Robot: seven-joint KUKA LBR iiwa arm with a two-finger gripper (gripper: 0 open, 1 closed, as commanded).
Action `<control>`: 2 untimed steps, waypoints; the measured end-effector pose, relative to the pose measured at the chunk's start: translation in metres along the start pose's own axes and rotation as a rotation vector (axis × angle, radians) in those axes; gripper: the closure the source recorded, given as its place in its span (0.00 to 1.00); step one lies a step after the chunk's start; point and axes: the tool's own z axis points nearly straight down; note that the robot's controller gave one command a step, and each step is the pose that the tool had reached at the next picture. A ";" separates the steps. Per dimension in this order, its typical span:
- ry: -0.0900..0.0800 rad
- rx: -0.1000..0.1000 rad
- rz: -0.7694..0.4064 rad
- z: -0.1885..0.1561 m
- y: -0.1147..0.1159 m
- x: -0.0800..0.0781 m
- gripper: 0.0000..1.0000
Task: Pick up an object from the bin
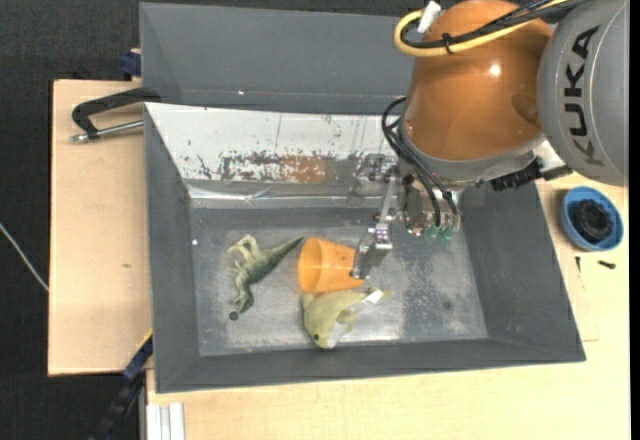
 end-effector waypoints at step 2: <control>0.005 -0.007 -0.079 0.187 -0.011 -0.025 0.00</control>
Offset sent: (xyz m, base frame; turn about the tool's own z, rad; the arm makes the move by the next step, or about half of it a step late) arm 0.0081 0.0015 -0.1539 0.1620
